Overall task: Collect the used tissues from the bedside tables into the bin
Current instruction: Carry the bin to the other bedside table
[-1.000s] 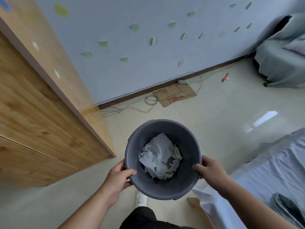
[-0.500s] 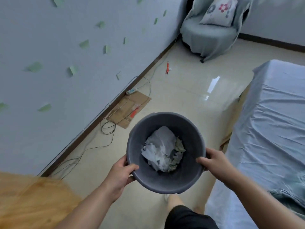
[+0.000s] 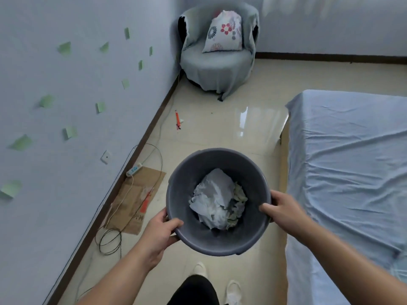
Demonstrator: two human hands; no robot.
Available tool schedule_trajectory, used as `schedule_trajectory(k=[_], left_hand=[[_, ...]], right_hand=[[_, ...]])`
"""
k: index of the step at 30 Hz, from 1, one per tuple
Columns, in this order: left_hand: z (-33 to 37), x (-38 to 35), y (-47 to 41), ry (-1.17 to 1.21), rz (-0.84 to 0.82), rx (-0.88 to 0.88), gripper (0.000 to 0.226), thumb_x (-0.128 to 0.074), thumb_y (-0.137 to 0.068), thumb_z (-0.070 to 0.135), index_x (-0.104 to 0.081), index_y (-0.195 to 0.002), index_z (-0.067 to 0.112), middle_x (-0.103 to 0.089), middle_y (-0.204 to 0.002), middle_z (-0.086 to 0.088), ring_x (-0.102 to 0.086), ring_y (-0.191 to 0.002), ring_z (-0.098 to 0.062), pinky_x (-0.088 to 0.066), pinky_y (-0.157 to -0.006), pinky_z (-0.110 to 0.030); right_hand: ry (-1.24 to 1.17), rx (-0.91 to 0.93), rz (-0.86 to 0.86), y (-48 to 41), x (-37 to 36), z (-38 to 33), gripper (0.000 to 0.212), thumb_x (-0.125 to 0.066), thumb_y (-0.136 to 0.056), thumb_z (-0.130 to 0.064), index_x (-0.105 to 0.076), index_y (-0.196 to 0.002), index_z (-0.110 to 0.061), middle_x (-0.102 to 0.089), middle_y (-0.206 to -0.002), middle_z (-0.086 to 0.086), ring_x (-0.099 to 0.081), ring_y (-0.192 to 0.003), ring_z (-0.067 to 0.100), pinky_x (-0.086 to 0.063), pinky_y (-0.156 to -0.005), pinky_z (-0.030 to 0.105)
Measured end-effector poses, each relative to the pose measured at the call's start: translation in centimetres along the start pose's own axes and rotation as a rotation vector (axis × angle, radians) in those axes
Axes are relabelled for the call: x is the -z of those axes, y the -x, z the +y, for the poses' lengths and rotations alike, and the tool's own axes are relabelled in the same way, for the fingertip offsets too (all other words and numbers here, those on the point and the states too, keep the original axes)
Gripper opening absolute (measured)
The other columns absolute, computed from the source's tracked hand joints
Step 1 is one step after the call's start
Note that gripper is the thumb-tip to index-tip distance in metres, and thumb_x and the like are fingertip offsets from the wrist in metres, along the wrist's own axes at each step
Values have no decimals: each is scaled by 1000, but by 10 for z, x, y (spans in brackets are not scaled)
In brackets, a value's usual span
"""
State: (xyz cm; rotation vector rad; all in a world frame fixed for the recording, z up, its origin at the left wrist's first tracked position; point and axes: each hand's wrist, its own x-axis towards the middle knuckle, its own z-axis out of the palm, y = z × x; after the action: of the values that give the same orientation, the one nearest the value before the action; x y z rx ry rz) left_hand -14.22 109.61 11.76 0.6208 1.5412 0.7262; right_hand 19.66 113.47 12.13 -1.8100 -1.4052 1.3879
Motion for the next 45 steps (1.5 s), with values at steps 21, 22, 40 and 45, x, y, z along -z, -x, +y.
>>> schedule_trajectory(k=[21,22,40,45], left_hand=[[264,-30,-337,-121,-279,20,37,-67,-91,1,-74,-115,28,-82,-106,-1,-79,-94,-23,-65,-70,-33],[280,-35,-352,-130,-282,14,38,-68,-90,1,-74,-115,28,-82,-105,-1,-80,-93,-23,-65,-70,-34],[515,-134,-632,-141,-237,19,36,-72,-91,3,-72,-117,27,-82,-98,2,-80,-90,-19,-66,-67,-34],[574,-143,-735,-138,-229,34,39,-70,-90,0,-72,-118,27,-82,-99,2,-80,-89,-20,-66,-69,-35]], right_hand=[[-140,-204,195,-293,65,-139,17,-66,-90,-12,-78,-94,-22,-80,-84,6,-77,-81,27,-66,-74,48],[-155,-205,194,-309,72,-143,17,-66,-91,-11,-78,-96,-23,-80,-85,6,-77,-81,26,-66,-74,48],[-51,-163,127,-678,224,-242,15,-66,-85,-19,-77,-93,-24,-80,-81,1,-77,-75,22,-67,-67,41],[-60,-190,125,-782,230,-266,16,-64,-83,-21,-77,-90,-28,-79,-79,-3,-75,-69,15,-64,-61,31]])
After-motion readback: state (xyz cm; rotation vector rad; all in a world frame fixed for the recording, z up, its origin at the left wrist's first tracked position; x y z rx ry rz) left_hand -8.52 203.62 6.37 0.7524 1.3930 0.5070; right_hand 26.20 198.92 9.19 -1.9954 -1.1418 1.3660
